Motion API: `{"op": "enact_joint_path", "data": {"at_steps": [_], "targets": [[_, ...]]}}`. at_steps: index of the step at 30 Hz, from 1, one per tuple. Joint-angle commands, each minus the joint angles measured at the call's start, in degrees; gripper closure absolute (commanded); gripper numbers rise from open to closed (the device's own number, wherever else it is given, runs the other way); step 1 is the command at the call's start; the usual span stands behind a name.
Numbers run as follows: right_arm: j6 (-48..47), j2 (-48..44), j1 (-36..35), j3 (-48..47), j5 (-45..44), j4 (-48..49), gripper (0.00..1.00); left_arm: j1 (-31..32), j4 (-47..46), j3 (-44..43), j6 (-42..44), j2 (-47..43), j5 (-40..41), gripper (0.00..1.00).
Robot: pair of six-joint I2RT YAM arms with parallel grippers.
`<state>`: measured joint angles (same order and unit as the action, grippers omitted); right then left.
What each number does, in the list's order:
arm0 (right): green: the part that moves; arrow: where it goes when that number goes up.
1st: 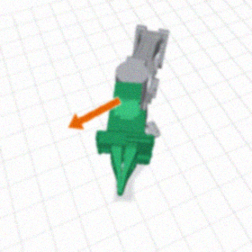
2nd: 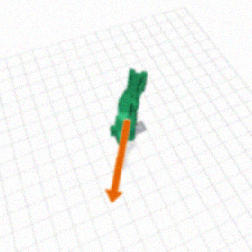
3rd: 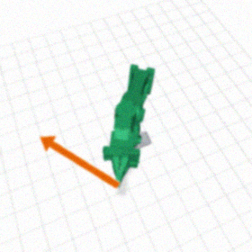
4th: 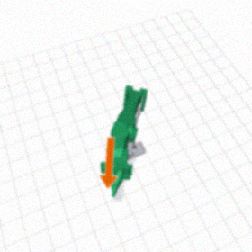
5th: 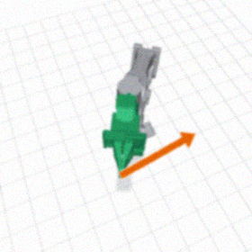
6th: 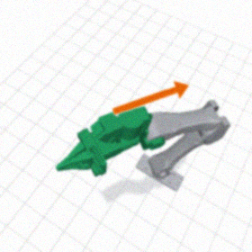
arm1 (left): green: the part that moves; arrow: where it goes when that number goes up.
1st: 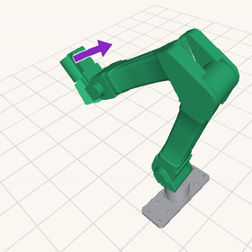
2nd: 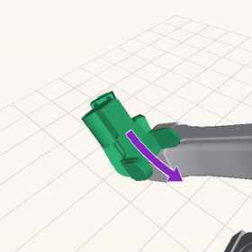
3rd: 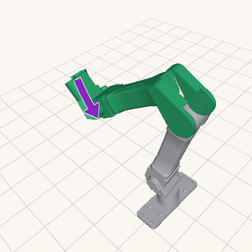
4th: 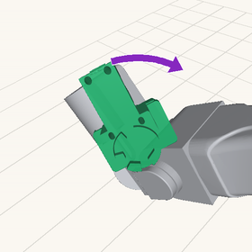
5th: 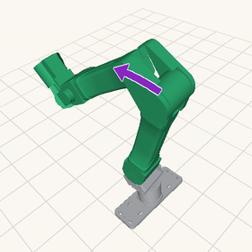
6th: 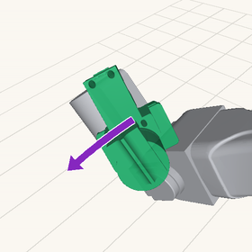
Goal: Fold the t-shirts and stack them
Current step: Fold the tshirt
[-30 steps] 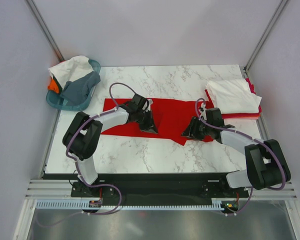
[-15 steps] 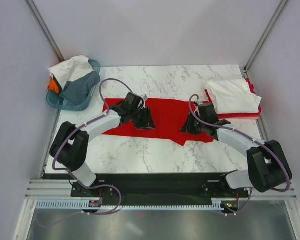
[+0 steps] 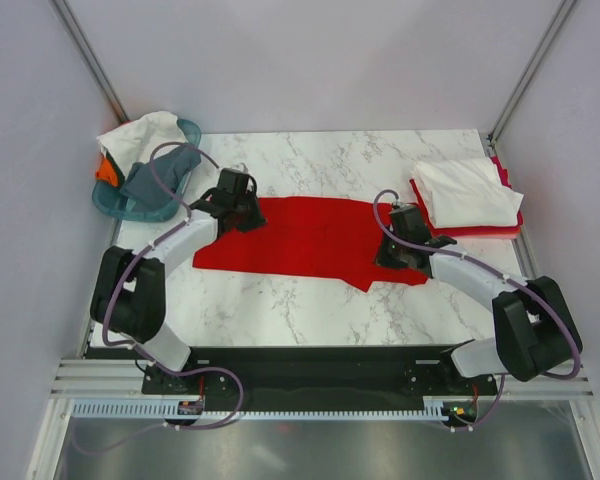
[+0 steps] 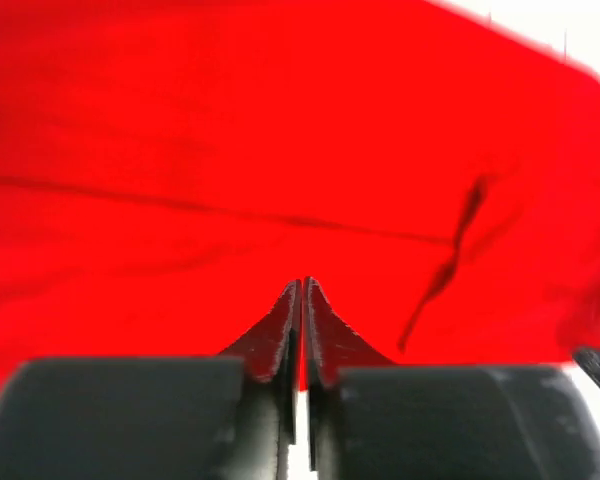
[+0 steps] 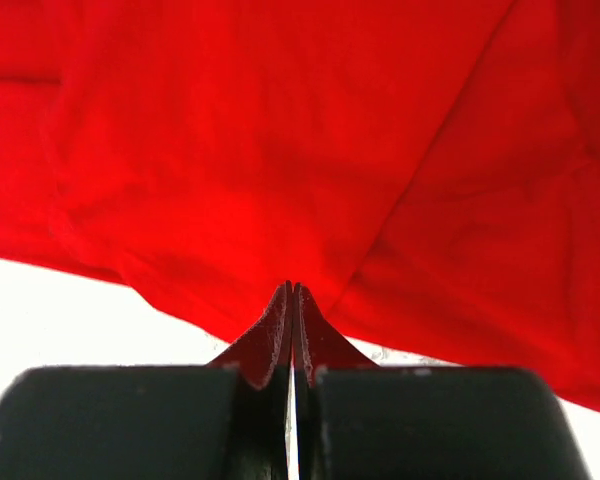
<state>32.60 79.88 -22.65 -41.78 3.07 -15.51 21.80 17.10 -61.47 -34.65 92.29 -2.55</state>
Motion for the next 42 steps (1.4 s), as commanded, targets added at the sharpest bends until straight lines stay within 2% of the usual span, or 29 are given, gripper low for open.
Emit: {"op": "enact_joint_path", "data": {"at_steps": [1,7,15,21,27,32,37,42], "targets": [[-0.1,-1.1,0.1,-3.9,-5.4,0.0,1.00,-2.8,-2.6,-4.4,2.2,-0.4,7.1,0.98],[0.4,4.2,0.1,-6.6,-5.1,-0.1,1.00,-8.3,-0.9,-10.8,4.9,5.9,10.4,0.98],[0.3,9.4,-0.2,-9.2,-5.7,-0.1,1.00,-11.1,9.0,-28.6,8.3,23.6,18.4,0.98],[-0.2,13.2,-0.1,-10.2,-7.6,-0.7,1.00,-12.9,12.2,-33.0,8.3,28.8,18.8,0.98],[-0.6,18.1,-0.1,-12.5,-10.8,-1.5,1.00,-15.3,13.8,-31.0,6.4,30.3,15.4,0.98],[-1.2,23.2,1.8,-16.5,-11.4,-2.0,1.00,-17.3,14.4,-26.9,3.8,29.3,15.6,0.98],[-1.7,29.2,5.7,-25.4,-9.1,-2.8,1.00,-17.9,13.8,-21.2,-0.1,25.7,13.5,0.98],[-2.2,38.1,6.0,-39.5,-9.2,-6.5,1.00,-15.0,8.7,-8.0,-4.5,17.3,11.6,0.98]]}}
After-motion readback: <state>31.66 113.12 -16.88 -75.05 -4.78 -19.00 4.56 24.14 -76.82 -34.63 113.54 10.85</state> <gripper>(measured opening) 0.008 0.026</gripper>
